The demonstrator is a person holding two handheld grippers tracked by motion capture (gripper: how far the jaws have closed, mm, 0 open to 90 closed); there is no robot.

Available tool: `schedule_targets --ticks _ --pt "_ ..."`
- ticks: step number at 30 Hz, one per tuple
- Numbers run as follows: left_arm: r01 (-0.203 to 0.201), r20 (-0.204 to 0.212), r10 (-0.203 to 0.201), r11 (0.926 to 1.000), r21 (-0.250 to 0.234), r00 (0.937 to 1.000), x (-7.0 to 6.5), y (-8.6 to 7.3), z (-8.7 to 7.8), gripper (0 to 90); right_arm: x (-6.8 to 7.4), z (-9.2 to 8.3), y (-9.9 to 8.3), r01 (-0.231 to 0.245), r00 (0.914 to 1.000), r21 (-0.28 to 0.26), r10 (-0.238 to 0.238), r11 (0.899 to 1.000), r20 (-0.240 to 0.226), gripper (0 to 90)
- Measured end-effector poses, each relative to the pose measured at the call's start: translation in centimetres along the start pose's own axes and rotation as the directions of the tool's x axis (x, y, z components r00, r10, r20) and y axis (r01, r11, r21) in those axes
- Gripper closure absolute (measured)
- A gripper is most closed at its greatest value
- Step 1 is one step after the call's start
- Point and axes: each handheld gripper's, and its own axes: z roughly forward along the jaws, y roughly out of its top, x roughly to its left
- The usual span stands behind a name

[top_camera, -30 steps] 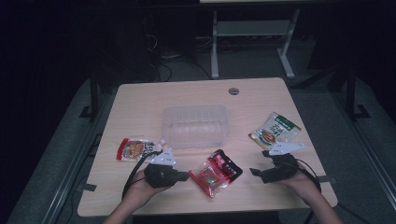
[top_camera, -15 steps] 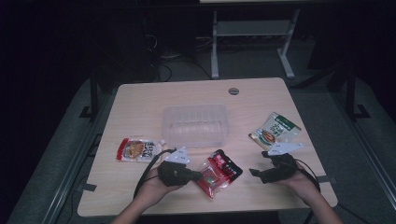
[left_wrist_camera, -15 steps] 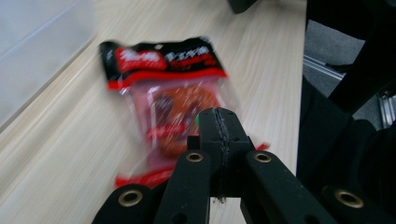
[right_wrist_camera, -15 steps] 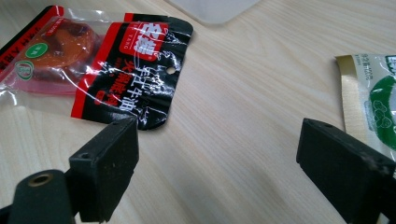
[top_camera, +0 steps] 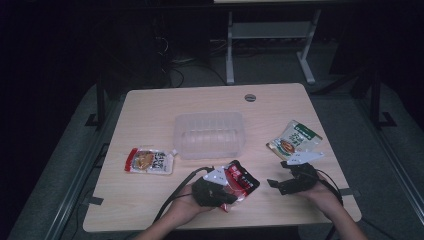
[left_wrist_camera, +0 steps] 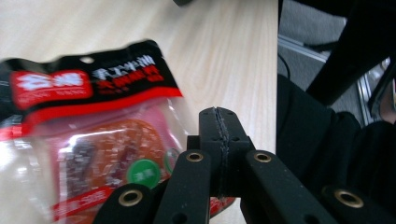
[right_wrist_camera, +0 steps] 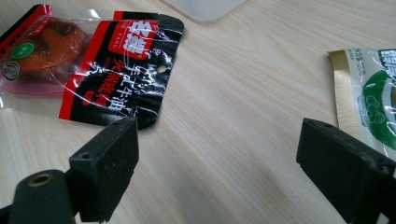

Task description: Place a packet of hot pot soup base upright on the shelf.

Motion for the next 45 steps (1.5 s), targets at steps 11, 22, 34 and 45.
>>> schedule_targets --ticks 11,22,34,45 --pt "-0.018 0.008 0.017 0.9960 0.088 0.9998 -1.0 -1.1 1.5 89.8 -0.1 0.0 0.0 -0.001 1.0000 0.001 0.001 1.000 0.002 13.0" --pt "0.025 -0.036 -0.022 0.9954 0.092 0.9991 -0.2 -2.5 -0.6 89.7 -0.1 0.1 -0.1 -0.005 1.0000 0.001 0.005 1.000 0.003 13.1" --pt "0.066 -0.081 -0.060 0.9946 0.081 0.9950 1.1 -3.3 -2.4 89.7 -0.2 0.1 -0.1 -0.006 1.0000 0.004 0.006 1.000 0.004 13.2" --pt "0.055 -0.125 -0.052 0.9984 0.017 0.9908 2.1 -2.6 -4.5 89.7 -0.1 0.1 -0.1 -0.002 1.0000 0.007 0.002 1.000 0.002 13.1"
